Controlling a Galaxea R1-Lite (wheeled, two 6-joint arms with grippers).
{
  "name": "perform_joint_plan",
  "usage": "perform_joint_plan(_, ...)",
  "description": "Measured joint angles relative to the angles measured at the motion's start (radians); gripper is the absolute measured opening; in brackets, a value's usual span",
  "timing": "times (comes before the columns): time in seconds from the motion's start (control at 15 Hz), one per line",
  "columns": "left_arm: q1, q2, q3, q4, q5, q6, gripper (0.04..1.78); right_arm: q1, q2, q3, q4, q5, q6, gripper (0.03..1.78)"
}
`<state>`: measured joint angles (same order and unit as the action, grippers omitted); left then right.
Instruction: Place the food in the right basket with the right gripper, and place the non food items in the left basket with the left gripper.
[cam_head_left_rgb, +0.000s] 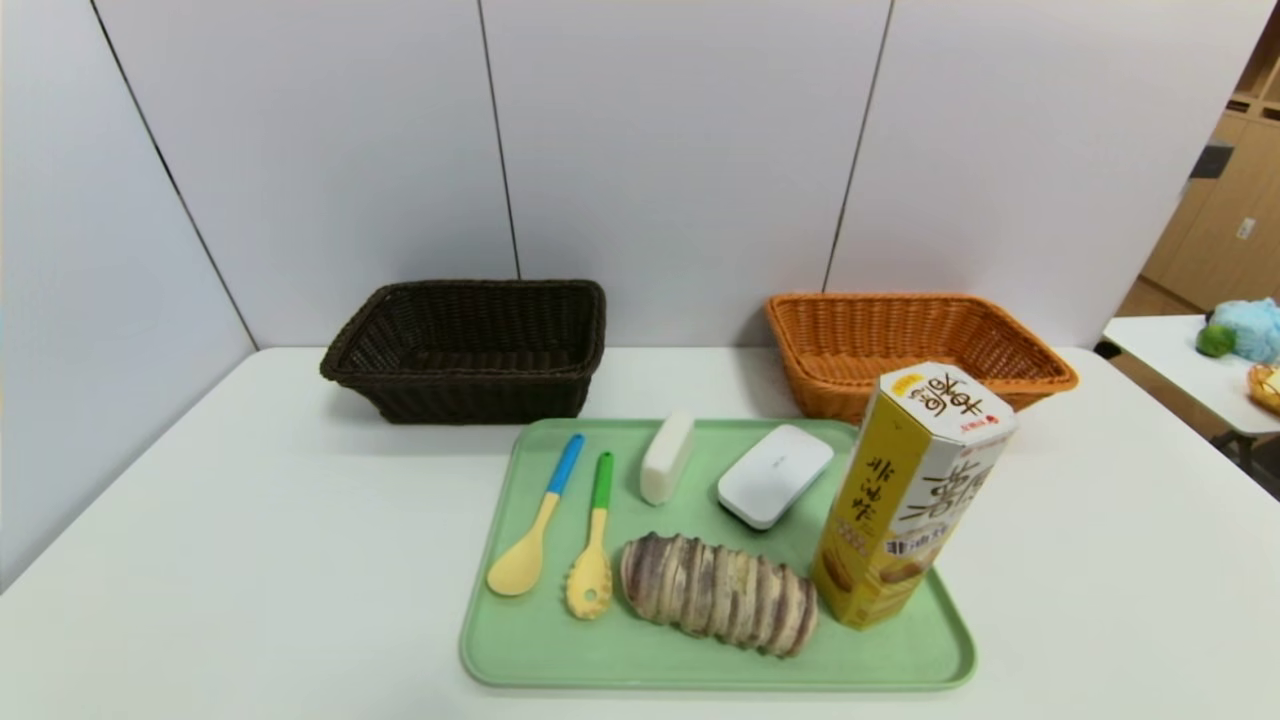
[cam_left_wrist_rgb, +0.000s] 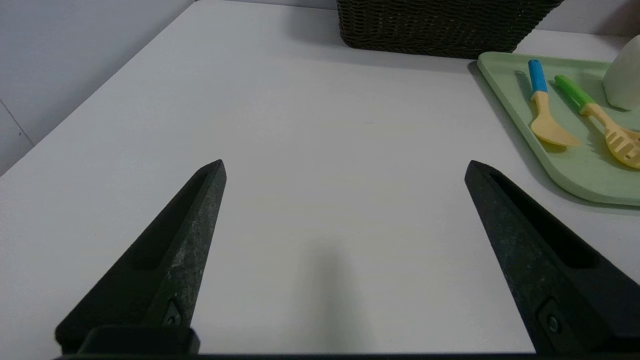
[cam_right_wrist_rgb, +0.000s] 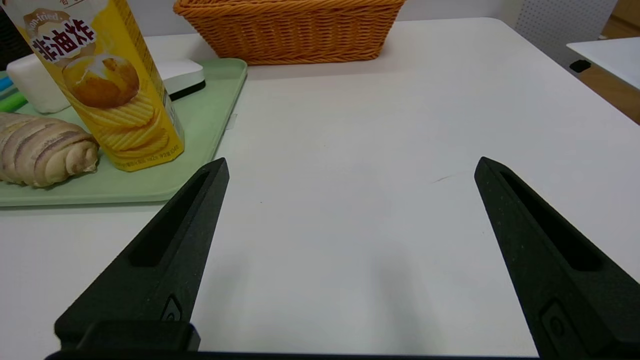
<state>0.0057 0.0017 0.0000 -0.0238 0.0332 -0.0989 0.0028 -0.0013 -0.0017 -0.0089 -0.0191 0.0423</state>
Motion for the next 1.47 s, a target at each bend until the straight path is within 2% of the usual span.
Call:
perform_joint_plan(0.4,0.000,0.000,0.000,0.000,0.000,0.017,1.69,0.000,0.000,0.000,0.000,0.000,0.002,1.70)
perform_joint_plan(0.53,0.000,0.000,0.000,-0.006,-0.005,0.041,1.69,0.000,0.000,-0.006,-0.001,0.002,-0.015,1.70)
perform_joint_plan(0.6,0.000,0.000,-0.013,-0.015,-0.022,0.057,1.69,0.000,0.000,-0.034,0.004,0.012,-0.026,1.70)
perform_joint_plan(0.8,-0.003,0.056,-0.129,-0.014,-0.151,0.053,1.69,0.001,0.054,-0.189,0.032,0.081,-0.053,1.70)
perform_joint_plan(1.0,-0.011,0.294,-0.262,-0.104,-0.198,0.019,1.69,0.014,0.265,-0.381,0.002,0.106,-0.060,1.70)
perform_joint_plan(1.13,-0.016,0.534,-0.358,-0.243,-0.209,-0.003,1.69,0.023,0.472,-0.515,-0.082,0.114,-0.066,1.70)
perform_joint_plan(1.27,-0.019,0.780,-0.454,-0.423,-0.212,-0.003,1.69,0.037,0.695,-0.627,-0.231,0.130,-0.074,1.70)
perform_joint_plan(1.4,-0.022,1.013,-0.557,-0.626,-0.195,0.024,1.69,0.087,0.885,-0.674,-0.460,0.143,-0.081,1.70)
perform_joint_plan(1.47,-0.024,1.115,-0.605,-0.724,-0.185,0.037,1.69,0.121,0.973,-0.663,-0.609,0.148,-0.081,1.70)
